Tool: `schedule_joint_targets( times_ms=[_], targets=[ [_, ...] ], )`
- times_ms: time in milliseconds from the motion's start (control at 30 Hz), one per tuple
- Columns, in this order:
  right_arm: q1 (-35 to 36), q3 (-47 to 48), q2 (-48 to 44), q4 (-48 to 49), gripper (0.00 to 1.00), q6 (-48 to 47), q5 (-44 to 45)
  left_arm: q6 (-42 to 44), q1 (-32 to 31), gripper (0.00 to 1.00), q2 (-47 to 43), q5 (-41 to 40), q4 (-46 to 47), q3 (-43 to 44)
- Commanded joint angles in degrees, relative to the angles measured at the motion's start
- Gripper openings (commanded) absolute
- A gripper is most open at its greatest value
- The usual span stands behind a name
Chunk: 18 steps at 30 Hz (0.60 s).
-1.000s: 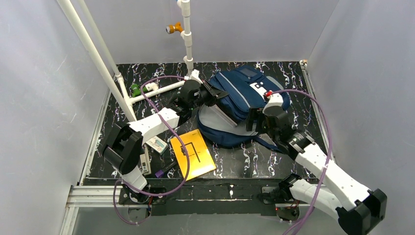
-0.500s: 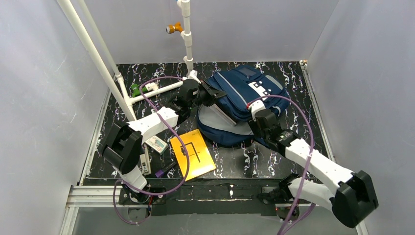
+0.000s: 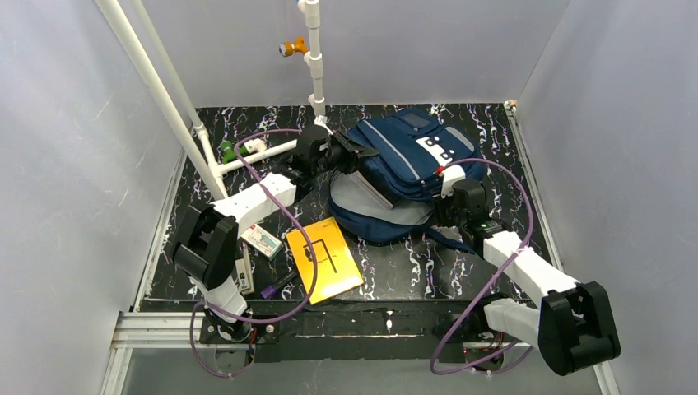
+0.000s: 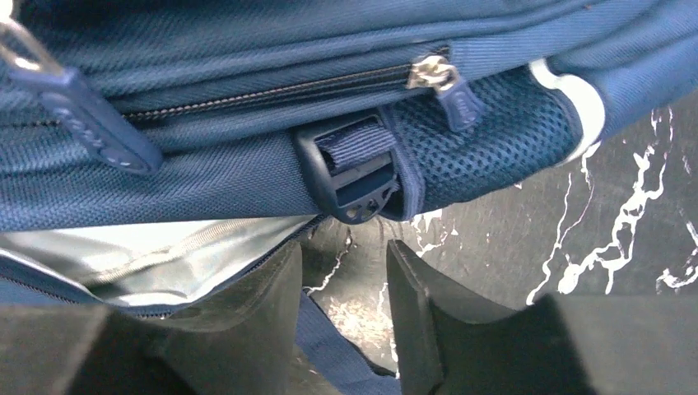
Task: Pack the student bag
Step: Zip the student bag at the center of the board.
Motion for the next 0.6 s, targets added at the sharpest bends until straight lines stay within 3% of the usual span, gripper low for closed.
schedule_joint_targets(
  times_ms=[0, 233, 433, 567],
  targets=[
    [-0.79, -1.41, -4.97, 9.76, 0.55, 18.05, 1.18, -4.47, 0.45, 0.00, -1.86, 4.92, 3.29, 7.15],
    [-0.87, -6.53, -11.62, 15.78, 0.55, 12.17, -6.96, -5.08, 0.30, 0.00, -3.29, 4.43, 0.13, 15.55],
    [-1.47, -6.80, -10.03, 18.63, 0.39, 14.10, -11.47, -5.45, 0.30, 0.00, -2.35, 4.43, -1.88, 18.97],
    [-3.42, -8.47, -8.14, 23.65, 0.39, 15.44, -17.12, -4.87, 0.26, 0.00, -2.40, 4.47, -3.15, 20.28]
  ],
)
